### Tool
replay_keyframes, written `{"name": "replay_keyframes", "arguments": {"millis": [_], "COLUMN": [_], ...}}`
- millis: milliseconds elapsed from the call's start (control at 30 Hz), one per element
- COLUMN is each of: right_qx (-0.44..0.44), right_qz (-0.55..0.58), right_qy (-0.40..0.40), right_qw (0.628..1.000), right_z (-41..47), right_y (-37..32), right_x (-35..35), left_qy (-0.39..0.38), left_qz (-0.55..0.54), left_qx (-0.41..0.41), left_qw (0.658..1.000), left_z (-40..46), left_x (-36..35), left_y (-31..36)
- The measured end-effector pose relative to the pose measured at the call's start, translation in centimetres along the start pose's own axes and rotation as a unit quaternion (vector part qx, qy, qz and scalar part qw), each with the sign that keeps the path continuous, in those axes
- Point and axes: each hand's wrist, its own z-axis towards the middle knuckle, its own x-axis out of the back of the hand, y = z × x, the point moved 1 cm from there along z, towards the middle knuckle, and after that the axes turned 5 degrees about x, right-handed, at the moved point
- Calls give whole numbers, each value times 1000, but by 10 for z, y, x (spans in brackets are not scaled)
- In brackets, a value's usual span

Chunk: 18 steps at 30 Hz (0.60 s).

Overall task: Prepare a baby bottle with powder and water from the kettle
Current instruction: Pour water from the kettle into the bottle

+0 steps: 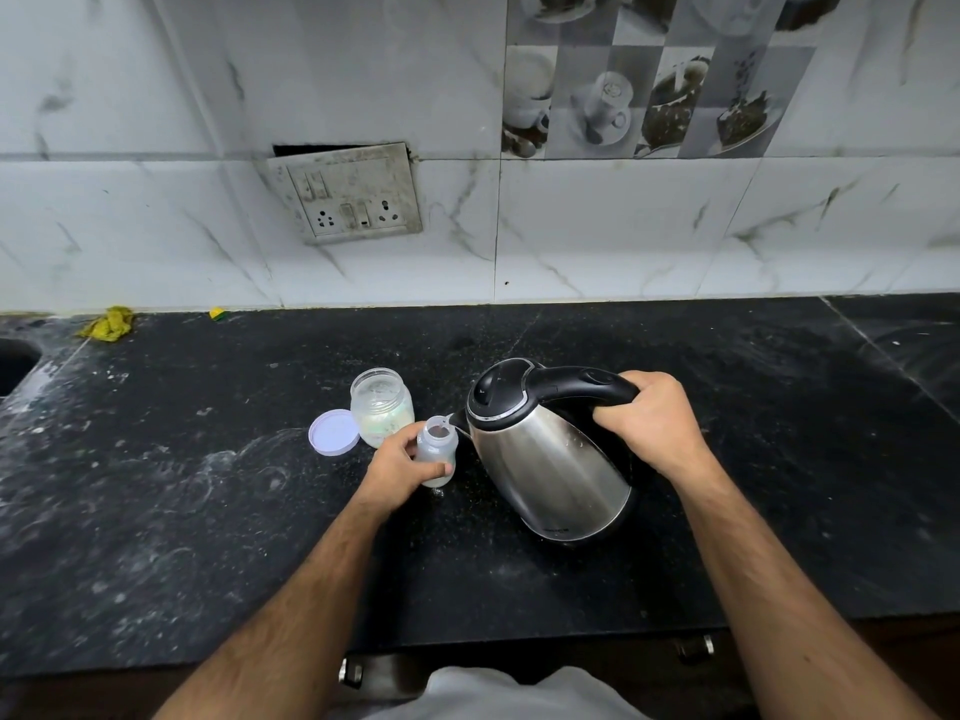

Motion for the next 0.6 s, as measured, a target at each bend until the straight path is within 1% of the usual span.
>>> {"name": "replay_keyframes", "arguments": {"millis": [600], "right_qx": [-6], "right_qz": [-20], "right_qy": [-1], "right_qw": [1000], "right_z": [0], "right_y": [-3], "right_x": [0], "left_qy": [7], "left_qz": [4], "left_qx": [26], "left_qw": [1000], "left_z": [7], "left_x": [-5], "left_y": [-14]}}
